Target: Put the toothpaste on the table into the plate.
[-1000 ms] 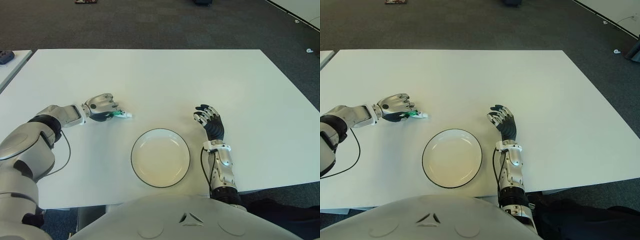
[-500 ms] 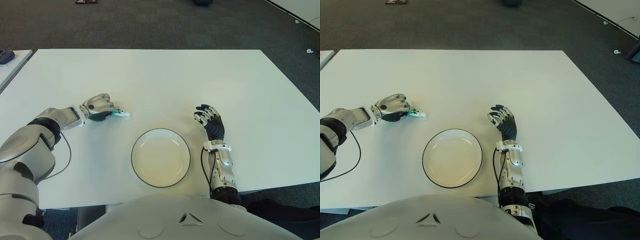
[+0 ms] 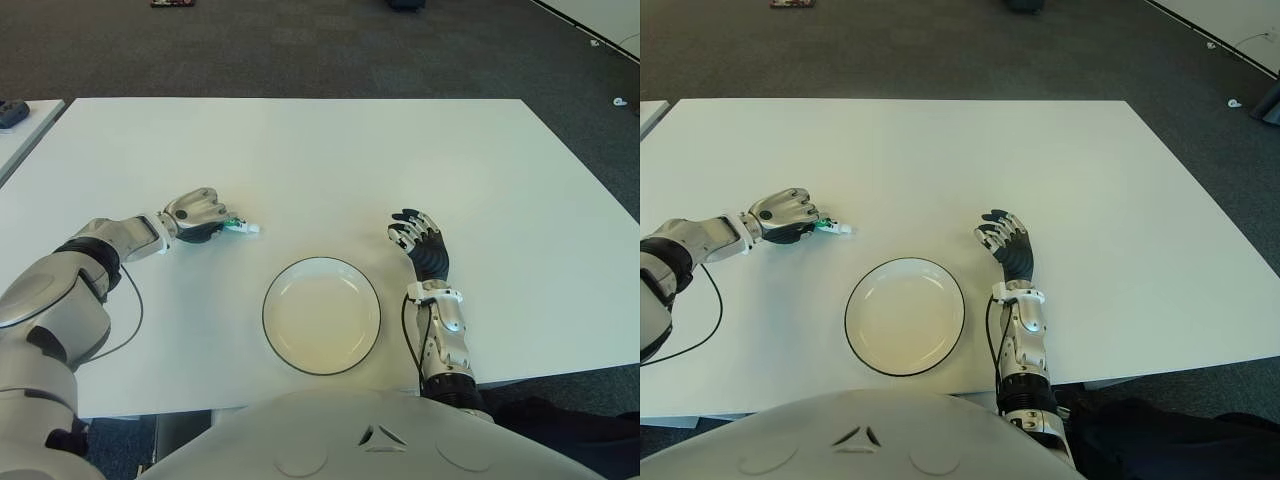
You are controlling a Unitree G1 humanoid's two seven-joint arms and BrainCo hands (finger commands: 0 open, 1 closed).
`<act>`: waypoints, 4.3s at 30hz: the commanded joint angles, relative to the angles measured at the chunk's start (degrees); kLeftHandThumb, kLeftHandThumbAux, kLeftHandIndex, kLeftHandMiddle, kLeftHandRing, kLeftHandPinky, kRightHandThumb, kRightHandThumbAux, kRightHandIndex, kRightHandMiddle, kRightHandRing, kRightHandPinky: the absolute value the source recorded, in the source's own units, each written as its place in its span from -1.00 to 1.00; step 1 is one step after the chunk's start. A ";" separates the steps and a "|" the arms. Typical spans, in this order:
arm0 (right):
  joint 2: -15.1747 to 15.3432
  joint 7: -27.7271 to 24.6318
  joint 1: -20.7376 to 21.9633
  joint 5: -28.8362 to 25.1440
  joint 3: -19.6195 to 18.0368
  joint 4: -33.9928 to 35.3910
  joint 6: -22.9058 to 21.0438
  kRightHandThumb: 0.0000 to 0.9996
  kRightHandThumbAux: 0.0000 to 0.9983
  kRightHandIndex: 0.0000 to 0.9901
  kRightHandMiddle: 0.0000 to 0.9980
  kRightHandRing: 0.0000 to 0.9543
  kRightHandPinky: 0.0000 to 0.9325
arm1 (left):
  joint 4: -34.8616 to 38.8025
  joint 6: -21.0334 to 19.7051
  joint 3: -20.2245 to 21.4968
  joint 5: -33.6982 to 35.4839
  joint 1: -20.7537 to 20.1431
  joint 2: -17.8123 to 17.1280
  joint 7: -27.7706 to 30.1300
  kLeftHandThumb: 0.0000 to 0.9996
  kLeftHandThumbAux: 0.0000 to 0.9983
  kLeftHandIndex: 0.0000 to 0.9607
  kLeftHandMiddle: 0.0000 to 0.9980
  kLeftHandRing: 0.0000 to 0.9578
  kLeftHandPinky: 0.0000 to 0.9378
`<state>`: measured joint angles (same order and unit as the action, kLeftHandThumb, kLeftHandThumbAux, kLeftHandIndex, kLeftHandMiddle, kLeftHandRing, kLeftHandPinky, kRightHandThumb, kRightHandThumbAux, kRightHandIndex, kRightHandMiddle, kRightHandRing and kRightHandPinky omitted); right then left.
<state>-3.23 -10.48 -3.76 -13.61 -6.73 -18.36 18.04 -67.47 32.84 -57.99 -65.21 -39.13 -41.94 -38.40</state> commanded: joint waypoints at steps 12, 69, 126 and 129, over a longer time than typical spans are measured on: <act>-0.35 0.43 0.32 0.12 -0.09 -0.36 -0.47 -0.67 0.84 -0.34 -0.22 -0.09 0.00 | -2.91 1.35 14.63 18.73 7.67 5.01 21.01 0.42 0.42 -0.09 0.51 0.54 0.54; 0.01 4.94 1.17 5.04 1.27 -1.02 -1.11 -0.66 0.71 -0.35 -0.19 -0.07 -0.01 | 65.35 -29.86 51.47 63.72 35.03 22.55 55.64 0.42 0.42 -0.08 0.62 0.66 0.69; -0.21 3.63 0.99 3.85 0.82 -0.77 -1.18 -0.65 0.69 -0.34 -0.17 -0.07 -0.01 | 60.58 22.13 37.78 -3.65 37.53 3.85 27.22 0.42 0.43 -0.08 0.70 0.74 0.72; -0.13 3.77 0.97 4.04 0.81 -0.78 -1.20 -0.65 0.70 -0.33 -0.17 -0.07 0.00 | 59.72 20.65 36.24 -5.37 36.97 3.68 23.16 0.42 0.43 -0.08 0.65 0.68 0.65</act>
<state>-3.23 -7.04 -3.15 -9.43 -5.70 -18.35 17.17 -6.81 55.41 -19.99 -67.36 -1.83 -37.18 -11.89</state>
